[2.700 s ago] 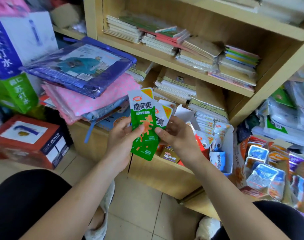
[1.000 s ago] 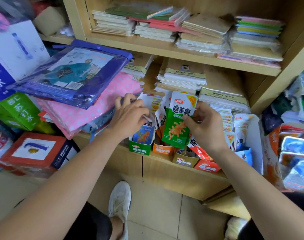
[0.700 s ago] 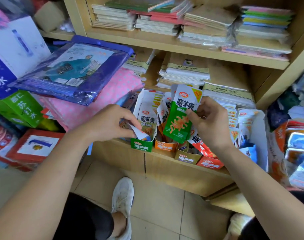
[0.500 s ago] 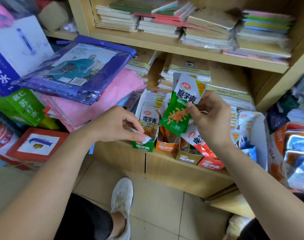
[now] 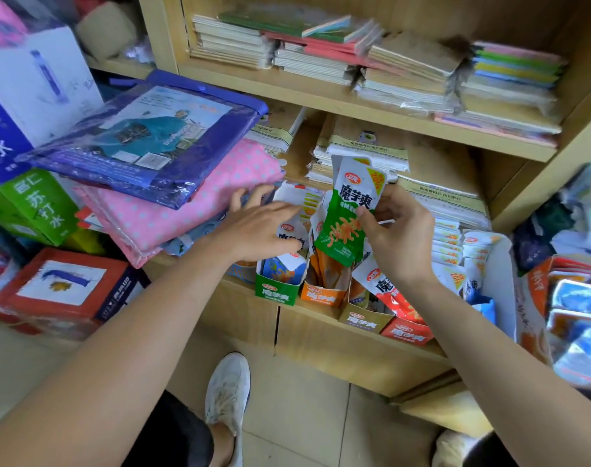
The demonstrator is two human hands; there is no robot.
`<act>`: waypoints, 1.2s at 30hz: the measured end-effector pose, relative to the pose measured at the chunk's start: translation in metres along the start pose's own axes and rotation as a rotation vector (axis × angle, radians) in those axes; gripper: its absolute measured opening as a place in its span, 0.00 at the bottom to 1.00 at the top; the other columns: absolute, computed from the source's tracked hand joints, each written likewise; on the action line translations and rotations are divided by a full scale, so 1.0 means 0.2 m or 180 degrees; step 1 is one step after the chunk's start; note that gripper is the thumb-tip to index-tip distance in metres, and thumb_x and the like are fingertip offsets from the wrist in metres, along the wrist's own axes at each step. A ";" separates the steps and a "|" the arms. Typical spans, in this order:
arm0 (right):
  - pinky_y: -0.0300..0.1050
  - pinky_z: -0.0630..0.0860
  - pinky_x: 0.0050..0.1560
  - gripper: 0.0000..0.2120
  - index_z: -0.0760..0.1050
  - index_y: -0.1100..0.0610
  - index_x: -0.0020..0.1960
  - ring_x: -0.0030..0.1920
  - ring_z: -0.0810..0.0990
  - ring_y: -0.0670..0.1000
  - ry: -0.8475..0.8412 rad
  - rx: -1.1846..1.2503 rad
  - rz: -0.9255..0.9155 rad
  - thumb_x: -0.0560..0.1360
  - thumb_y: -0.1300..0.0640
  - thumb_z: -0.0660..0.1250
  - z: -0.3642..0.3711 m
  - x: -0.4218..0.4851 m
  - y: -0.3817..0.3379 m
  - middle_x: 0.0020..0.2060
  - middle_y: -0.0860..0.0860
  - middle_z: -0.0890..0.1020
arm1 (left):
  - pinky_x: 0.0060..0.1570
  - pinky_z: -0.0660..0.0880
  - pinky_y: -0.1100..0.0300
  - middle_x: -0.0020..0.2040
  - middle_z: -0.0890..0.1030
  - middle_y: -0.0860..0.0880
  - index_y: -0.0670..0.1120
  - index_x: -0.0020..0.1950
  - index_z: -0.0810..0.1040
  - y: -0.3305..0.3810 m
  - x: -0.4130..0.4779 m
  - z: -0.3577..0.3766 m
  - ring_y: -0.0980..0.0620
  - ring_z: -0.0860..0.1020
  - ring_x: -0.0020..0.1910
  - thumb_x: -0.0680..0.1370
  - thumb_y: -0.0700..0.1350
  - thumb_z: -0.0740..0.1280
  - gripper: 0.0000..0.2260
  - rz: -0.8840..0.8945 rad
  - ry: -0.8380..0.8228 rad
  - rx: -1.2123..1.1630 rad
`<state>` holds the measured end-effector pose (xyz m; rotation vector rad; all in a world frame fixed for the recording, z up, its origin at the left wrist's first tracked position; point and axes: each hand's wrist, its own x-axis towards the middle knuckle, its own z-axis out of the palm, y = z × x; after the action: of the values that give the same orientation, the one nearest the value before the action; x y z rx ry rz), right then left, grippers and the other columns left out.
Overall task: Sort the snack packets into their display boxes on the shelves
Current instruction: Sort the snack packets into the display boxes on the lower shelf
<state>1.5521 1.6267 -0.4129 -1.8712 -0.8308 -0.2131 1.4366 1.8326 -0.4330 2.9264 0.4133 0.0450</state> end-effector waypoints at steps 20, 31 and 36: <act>0.42 0.80 0.41 0.08 0.80 0.59 0.54 0.40 0.84 0.48 0.0011 0.0341 0.0111 0.76 0.62 0.72 -0.09 0.00 0.01 0.41 0.51 0.85 | 0.49 0.77 0.47 0.42 0.84 0.60 0.58 0.42 0.87 -0.03 -0.33 -0.10 0.55 0.80 0.48 0.64 0.68 0.75 0.17 0.0610 0.0120 -0.1625; 0.36 0.78 0.40 0.07 0.79 0.54 0.53 0.40 0.84 0.45 -0.0009 0.0394 0.0121 0.76 0.61 0.72 -0.11 -0.01 0.03 0.41 0.48 0.85 | 0.70 0.51 0.46 0.79 0.61 0.61 0.60 0.78 0.63 0.00 0.01 -0.02 0.52 0.52 0.77 0.68 0.76 0.53 0.41 -0.0038 -0.0193 -0.0008; 0.41 0.81 0.42 0.08 0.79 0.54 0.54 0.40 0.84 0.46 -0.0006 0.0390 0.0149 0.76 0.61 0.73 -0.13 -0.01 0.05 0.42 0.49 0.86 | 0.47 0.51 0.53 0.56 0.77 0.61 0.62 0.66 0.77 0.00 0.01 -0.03 0.50 0.64 0.61 0.75 0.60 0.71 0.19 0.0140 0.0616 -0.0060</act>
<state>1.5623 1.6009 -0.4085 -1.7739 -0.7833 -0.1283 1.4377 1.8334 -0.4264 2.9226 0.3741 0.3383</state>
